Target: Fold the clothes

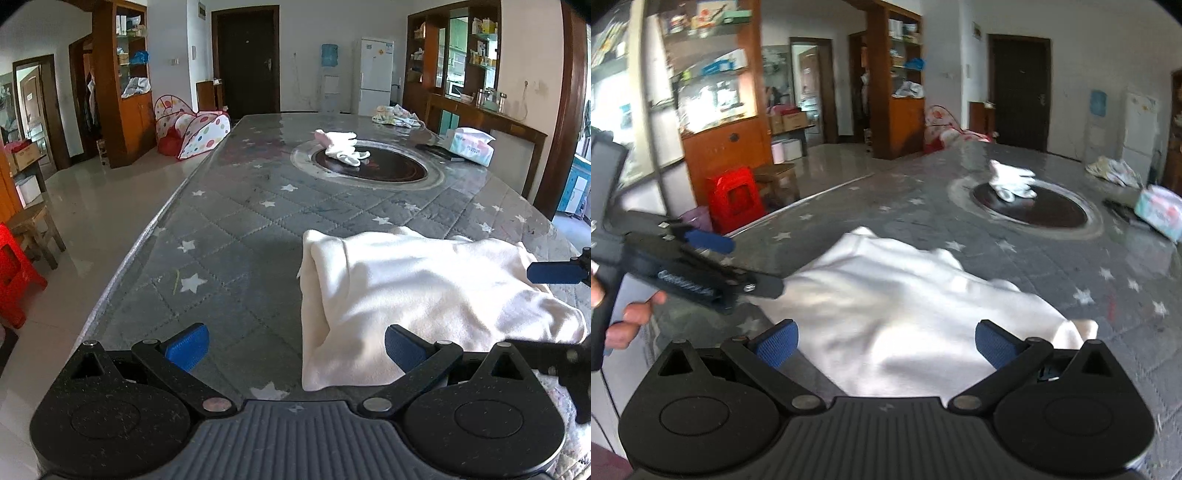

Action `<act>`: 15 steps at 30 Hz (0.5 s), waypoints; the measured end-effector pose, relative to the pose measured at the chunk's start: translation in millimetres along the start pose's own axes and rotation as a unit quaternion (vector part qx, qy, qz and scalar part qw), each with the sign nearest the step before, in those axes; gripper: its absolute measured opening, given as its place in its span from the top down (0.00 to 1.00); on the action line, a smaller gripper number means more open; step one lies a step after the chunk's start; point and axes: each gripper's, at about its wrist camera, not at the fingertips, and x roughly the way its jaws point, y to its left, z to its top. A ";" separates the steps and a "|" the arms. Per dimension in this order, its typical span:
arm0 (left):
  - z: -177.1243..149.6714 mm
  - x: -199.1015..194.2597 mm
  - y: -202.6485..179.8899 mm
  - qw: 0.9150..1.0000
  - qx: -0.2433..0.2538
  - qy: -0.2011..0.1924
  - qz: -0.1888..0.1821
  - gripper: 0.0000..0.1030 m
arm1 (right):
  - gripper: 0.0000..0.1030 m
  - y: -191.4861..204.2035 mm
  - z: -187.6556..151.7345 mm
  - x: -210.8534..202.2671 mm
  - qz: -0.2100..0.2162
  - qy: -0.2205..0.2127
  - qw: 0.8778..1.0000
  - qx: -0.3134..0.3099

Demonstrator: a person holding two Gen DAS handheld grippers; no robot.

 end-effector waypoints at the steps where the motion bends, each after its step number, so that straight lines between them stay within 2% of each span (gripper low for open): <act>1: 0.8 0.4 0.7 1.000 0.002 -0.001 0.001 0.00 | 0.00 4.6 1.3 0.1 0.005 0.001 1.000 -0.008; 8: 5.0 5.0 8.0 1.000 0.000 0.001 0.002 0.00 | 0.00 28.9 5.4 5.0 0.022 0.014 0.999 -0.045; 15: 5.8 7.0 15.5 1.000 -0.012 0.002 0.003 0.00 | 0.05 30.6 2.5 9.4 0.013 0.027 0.999 -0.027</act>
